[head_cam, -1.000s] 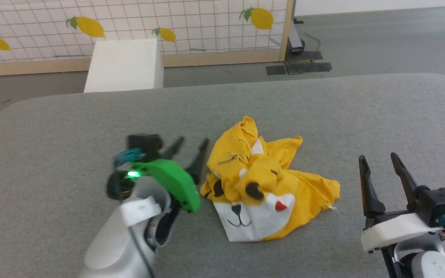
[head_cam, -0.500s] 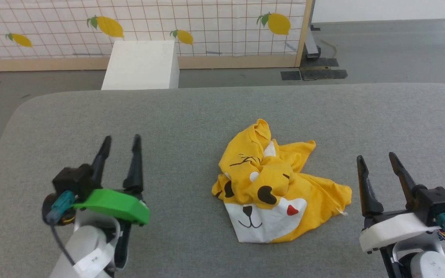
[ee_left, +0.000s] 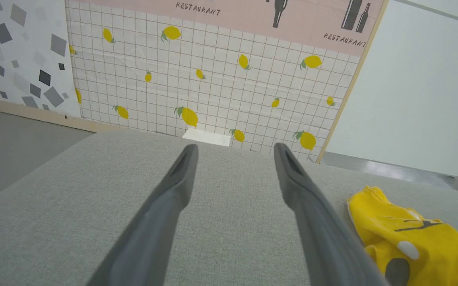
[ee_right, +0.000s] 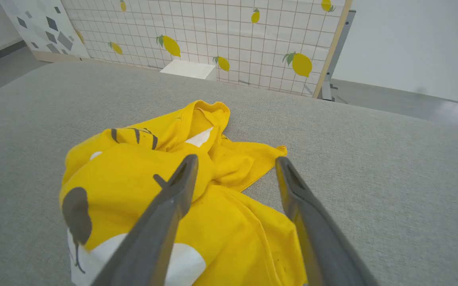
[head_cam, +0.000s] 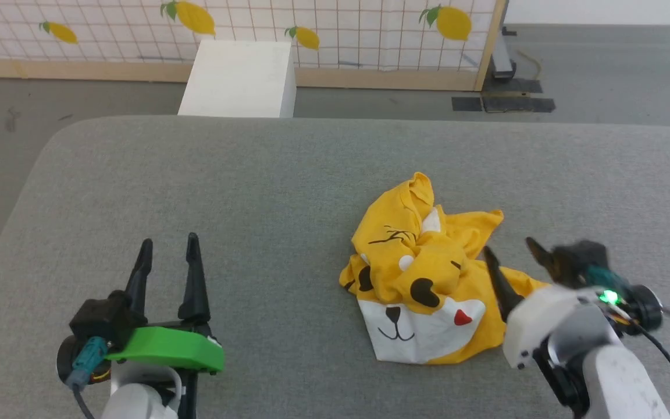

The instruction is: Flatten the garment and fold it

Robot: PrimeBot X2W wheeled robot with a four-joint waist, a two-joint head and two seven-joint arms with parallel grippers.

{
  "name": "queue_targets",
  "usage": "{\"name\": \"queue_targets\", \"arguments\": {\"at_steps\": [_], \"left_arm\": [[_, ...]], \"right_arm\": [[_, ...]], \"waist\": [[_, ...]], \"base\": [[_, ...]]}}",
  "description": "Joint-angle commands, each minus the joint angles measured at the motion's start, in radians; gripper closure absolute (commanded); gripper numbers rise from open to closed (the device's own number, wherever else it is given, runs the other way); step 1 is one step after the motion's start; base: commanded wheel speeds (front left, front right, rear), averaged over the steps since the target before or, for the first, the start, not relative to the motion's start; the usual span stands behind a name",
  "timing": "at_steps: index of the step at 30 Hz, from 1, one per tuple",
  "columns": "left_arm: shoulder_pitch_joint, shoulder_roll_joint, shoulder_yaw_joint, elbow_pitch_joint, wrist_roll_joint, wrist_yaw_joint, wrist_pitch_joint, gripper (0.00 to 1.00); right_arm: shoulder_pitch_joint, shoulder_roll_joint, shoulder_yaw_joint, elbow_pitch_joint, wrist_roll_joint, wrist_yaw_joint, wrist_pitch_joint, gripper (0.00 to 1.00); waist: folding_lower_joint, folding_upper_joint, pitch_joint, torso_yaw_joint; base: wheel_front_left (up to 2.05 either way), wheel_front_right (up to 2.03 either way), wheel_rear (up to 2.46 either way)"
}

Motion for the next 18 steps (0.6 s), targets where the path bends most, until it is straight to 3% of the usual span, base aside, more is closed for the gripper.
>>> {"name": "queue_targets", "arguments": {"at_steps": [1, 6, 8, 17, 18], "left_arm": [[0.014, -0.010, 0.005, -0.007, 0.021, -0.009, -0.004, 0.00], [-0.022, -0.034, 0.011, -0.003, 0.042, -0.042, -0.004, 0.00], [-0.035, -0.040, 0.008, -0.006, 0.047, -0.049, -0.004, 0.00], [-0.079, -0.052, 0.002, -0.001, 0.053, -0.068, -0.004, 0.00], [-0.082, -0.052, 0.005, 0.001, 0.053, -0.070, -0.004, 0.00]], "right_arm": [[-0.044, 0.000, 0.005, 0.027, 0.011, -0.002, 0.064, 0.00], [-0.194, -0.011, -0.002, 0.188, 0.026, -0.002, 0.315, 0.00], [-0.241, -0.011, -0.019, 0.232, 0.027, -0.002, 0.362, 0.00], [-0.383, -0.007, -0.086, 0.413, 0.002, -0.002, 0.433, 0.00], [-0.393, -0.006, -0.092, 0.428, 0.001, -0.002, 0.433, 0.05]], "waist": [[0.0000, 0.0000, 0.017, 0.015], [0.0000, 0.0000, 0.062, 0.057], [0.0000, 0.0000, 0.081, 0.072], [0.0000, 0.0000, 0.153, 0.132], [0.0000, 0.0000, 0.157, 0.136]], "base": [[0.00, 0.00, 0.00], [0.00, 0.00, 0.00], [0.00, 0.00, 0.00], [0.00, 0.00, 0.00], [0.00, 0.00, 0.00]]}}
